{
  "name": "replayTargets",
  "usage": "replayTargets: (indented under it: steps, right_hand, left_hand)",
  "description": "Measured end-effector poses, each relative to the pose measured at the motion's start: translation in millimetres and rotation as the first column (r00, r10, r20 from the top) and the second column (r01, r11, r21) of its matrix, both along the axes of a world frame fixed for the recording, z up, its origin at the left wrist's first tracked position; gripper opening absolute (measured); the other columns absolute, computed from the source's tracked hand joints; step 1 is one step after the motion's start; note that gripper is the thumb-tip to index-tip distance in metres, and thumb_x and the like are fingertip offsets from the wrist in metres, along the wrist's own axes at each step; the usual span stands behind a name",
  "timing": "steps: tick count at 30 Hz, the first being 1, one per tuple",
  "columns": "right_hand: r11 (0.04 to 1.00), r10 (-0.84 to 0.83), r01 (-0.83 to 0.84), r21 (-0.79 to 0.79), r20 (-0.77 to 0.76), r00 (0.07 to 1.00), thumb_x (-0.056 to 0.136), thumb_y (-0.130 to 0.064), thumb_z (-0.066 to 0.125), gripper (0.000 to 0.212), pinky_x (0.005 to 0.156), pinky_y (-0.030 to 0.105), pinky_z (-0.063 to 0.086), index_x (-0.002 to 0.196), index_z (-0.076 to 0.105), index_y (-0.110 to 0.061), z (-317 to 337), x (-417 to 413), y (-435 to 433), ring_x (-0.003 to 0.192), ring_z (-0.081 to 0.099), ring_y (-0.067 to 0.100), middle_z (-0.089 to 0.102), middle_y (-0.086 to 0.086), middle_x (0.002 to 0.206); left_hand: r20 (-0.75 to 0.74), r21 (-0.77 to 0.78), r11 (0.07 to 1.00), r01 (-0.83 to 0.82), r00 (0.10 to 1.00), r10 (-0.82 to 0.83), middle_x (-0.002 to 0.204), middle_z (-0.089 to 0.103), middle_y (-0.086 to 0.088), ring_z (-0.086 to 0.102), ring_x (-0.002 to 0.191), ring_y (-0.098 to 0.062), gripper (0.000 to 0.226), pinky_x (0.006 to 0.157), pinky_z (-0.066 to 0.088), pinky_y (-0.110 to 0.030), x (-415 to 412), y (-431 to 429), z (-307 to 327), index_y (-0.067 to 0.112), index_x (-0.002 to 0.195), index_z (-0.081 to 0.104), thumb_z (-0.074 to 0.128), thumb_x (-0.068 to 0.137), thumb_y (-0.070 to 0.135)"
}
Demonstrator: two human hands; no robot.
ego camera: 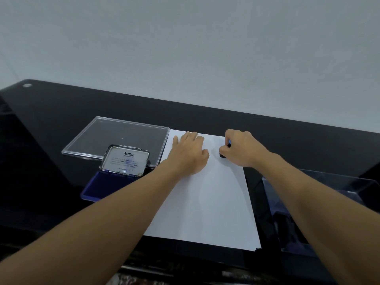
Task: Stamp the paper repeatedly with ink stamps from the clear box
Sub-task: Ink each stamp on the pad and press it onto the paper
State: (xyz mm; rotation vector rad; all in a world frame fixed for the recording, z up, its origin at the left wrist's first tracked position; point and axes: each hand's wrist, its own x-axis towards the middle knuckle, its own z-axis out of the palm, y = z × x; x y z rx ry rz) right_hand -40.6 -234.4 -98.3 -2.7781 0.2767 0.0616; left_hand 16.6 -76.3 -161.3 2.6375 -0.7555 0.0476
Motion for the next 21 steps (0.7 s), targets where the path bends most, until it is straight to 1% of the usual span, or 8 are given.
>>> replayTargets:
  steps: [3,6,9,12,17,21]
  right_hand:
    - [1.000,-0.007,0.007,0.002,0.017,1.000,0.094,-0.022,0.054,0.016,0.054,0.031,0.037,0.085,0.044,-0.014,-7,-2,3,0.062,0.044,0.018,0.055,0.006,0.081]
    - [0.999,-0.029,0.027,0.022,0.066,0.997,0.095,-0.019,0.050,0.019,0.052,0.032,0.033,0.081,0.037,-0.015,-15,-3,6,0.060,0.037,0.017,0.049,0.005,0.073]
    - [0.998,-0.050,0.047,0.039,0.089,0.995,0.096,-0.019,0.049,0.023,0.052,0.033,0.032,0.079,0.034,-0.016,-17,-3,6,0.059,0.036,0.018,0.047,0.005,0.072]
    - [0.998,-0.056,0.053,0.029,0.092,0.994,0.097,-0.019,0.049,0.027,0.051,0.031,0.031,0.076,0.031,-0.019,-18,-2,7,0.058,0.036,0.017,0.046,0.004,0.071]
    - [0.996,-0.085,0.081,0.039,0.118,0.989,0.096,-0.020,0.050,0.025,0.050,0.031,0.031,0.077,0.033,-0.019,-25,0,6,0.058,0.037,0.016,0.045,0.003,0.071]
    - [0.995,-0.098,0.095,0.035,0.118,0.988,0.096,-0.020,0.050,0.030,0.050,0.028,0.029,0.074,0.030,-0.023,-25,-1,8,0.058,0.037,0.015,0.044,0.002,0.072]
  left_hand:
    - [0.042,-0.018,1.000,0.002,0.999,-0.001,0.149,0.039,-0.010,0.029,0.138,-0.024,0.041,0.114,0.015,-0.048,-4,1,-6,0.006,0.132,0.049,0.038,0.098,0.025]
    - [0.092,-0.018,1.000,0.012,0.996,-0.010,0.154,0.034,-0.011,0.025,0.142,-0.024,0.044,0.118,0.010,-0.050,-6,2,-11,0.007,0.137,0.045,0.035,0.099,0.026]
    - [0.121,-0.019,1.000,0.006,0.993,-0.004,0.155,0.034,-0.011,0.025,0.142,-0.024,0.043,0.117,0.011,-0.048,-7,1,-13,0.007,0.137,0.046,0.035,0.100,0.027]
    - [0.137,-0.014,1.000,0.002,0.991,-0.001,0.155,0.033,-0.010,0.025,0.142,-0.024,0.044,0.118,0.011,-0.048,-8,1,-13,0.008,0.138,0.045,0.035,0.100,0.027]
    - [0.129,-0.001,1.000,-0.008,0.992,0.008,0.158,0.030,-0.010,0.023,0.144,-0.024,0.046,0.119,0.010,-0.048,-8,0,-13,0.010,0.141,0.042,0.033,0.100,0.028]
    - [0.127,0.008,1.000,-0.011,0.992,0.010,0.158,0.030,-0.009,0.023,0.144,-0.023,0.046,0.119,0.011,-0.048,-8,0,-13,0.010,0.141,0.042,0.033,0.100,0.029]
